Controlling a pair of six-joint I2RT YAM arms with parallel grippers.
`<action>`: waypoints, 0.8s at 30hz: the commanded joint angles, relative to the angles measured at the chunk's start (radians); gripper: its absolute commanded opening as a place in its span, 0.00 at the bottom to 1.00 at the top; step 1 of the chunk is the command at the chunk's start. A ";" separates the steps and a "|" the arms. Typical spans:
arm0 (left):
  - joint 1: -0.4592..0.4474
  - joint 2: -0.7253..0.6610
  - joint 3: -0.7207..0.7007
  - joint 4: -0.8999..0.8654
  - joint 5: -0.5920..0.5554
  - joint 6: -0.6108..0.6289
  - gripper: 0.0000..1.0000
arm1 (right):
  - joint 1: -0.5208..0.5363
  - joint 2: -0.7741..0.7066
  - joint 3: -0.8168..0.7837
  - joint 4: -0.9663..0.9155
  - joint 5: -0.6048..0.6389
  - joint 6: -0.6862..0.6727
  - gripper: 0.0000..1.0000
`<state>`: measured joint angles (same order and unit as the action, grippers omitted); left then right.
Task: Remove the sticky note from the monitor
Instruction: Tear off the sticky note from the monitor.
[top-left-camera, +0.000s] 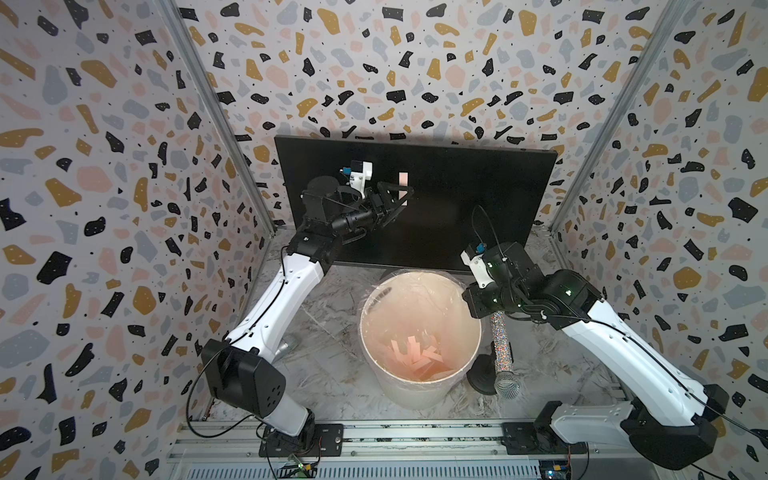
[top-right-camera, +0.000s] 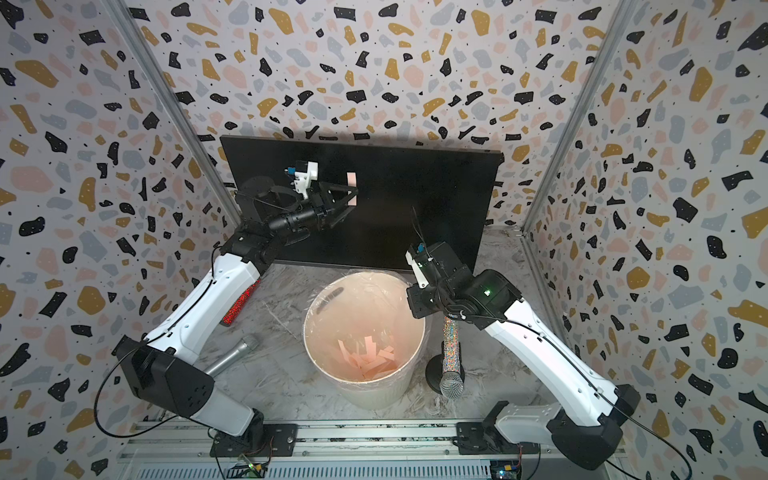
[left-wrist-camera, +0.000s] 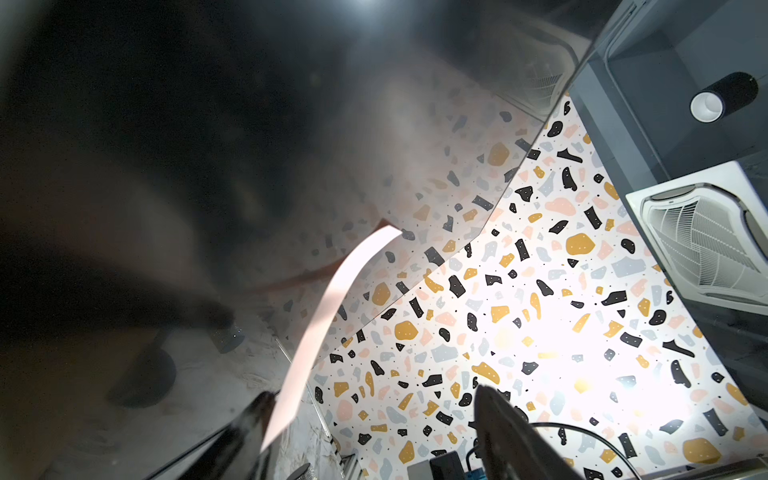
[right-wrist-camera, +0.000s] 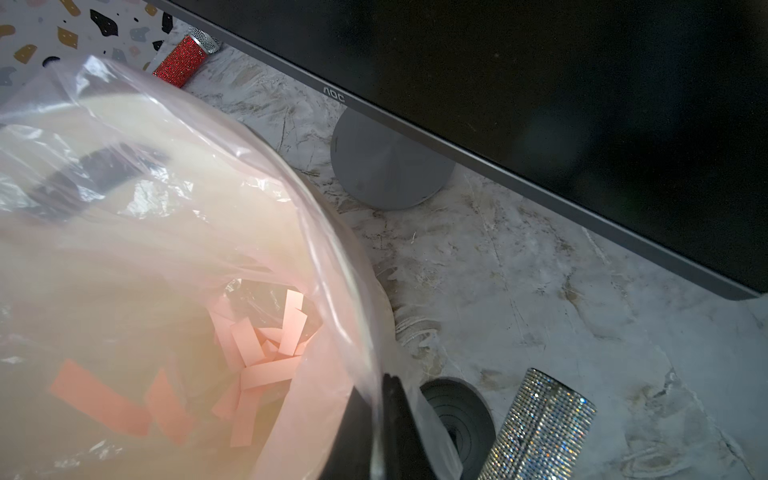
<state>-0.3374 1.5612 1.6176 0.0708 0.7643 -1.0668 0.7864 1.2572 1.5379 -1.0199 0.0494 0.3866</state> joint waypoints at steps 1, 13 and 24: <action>-0.008 0.005 0.041 0.041 0.003 0.001 0.69 | -0.003 -0.053 0.025 0.059 -0.007 0.032 0.01; -0.009 -0.014 0.004 0.049 0.005 -0.009 0.25 | -0.003 -0.057 0.024 0.063 -0.009 0.037 0.01; -0.009 -0.071 -0.071 0.036 -0.006 0.002 0.00 | -0.003 -0.059 0.022 0.063 -0.008 0.038 0.01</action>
<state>-0.3435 1.5360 1.5654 0.0738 0.7567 -1.0843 0.7864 1.2488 1.5379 -1.0206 0.0498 0.3904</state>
